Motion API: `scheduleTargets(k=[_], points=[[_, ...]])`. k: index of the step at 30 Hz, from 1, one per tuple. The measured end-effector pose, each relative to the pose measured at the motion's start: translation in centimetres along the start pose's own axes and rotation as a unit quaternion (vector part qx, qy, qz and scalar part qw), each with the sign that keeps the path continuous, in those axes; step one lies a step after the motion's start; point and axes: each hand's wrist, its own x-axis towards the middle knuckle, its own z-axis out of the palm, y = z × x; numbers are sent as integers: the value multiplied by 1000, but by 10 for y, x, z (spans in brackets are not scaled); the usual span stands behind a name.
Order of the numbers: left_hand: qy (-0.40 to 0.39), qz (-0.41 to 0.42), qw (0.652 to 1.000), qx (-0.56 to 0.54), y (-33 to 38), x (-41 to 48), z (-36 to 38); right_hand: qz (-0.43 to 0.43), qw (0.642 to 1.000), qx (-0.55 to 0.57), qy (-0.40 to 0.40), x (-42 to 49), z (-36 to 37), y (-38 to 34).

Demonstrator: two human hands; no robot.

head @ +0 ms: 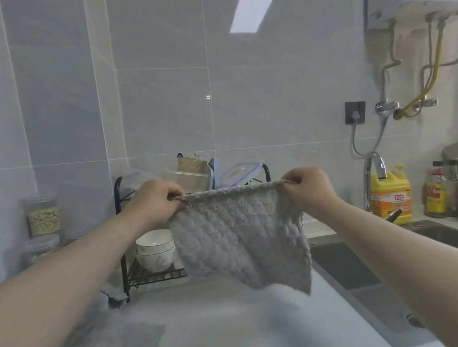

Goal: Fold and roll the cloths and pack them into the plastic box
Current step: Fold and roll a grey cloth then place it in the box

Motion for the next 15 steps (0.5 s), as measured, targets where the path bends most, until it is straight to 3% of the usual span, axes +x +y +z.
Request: scheduleTargets(k=[3, 7, 11, 15], points=[[22, 17, 1000, -10, 5, -19, -6, -13, 999, 40, -14, -15, -13, 0], [-94, 33, 995, 21, 0, -77, 5, -18, 985, 6, -174, -64, -27, 14], [-276, 60, 954, 98, -24, -141, 43, 14, 926, -26, -376, -124, -18, 41], [-416, 79, 897, 129, -30, -184, 74, 16, 850, -113, -514, -167, -1, 57]])
